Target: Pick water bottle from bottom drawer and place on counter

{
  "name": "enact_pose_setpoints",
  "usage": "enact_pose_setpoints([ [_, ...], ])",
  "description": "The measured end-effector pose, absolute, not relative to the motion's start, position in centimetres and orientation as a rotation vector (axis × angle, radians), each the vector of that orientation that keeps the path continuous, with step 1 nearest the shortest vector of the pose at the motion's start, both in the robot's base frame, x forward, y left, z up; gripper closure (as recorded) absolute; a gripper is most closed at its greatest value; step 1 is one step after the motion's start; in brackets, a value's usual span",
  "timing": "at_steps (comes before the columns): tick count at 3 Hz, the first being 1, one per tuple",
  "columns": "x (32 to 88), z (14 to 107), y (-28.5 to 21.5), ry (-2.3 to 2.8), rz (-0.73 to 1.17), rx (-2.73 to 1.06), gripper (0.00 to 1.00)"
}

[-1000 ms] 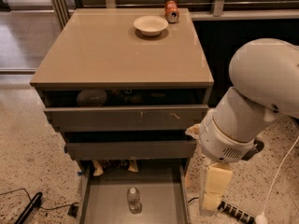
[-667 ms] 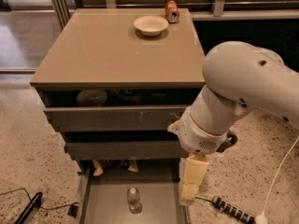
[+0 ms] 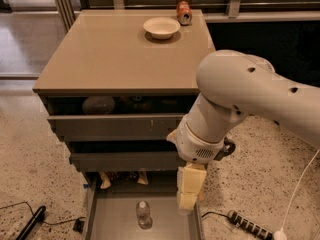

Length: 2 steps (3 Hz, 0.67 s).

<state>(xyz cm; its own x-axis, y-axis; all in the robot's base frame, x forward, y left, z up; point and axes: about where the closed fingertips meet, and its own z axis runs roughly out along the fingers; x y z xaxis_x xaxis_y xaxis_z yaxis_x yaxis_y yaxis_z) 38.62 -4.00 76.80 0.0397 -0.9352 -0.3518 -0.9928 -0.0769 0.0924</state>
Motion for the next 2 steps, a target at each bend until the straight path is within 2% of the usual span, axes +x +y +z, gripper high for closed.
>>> enact_pose_setpoints([
  [2,41.4,71.6,-1.1,1.965,0.587,-2.138,0.00],
])
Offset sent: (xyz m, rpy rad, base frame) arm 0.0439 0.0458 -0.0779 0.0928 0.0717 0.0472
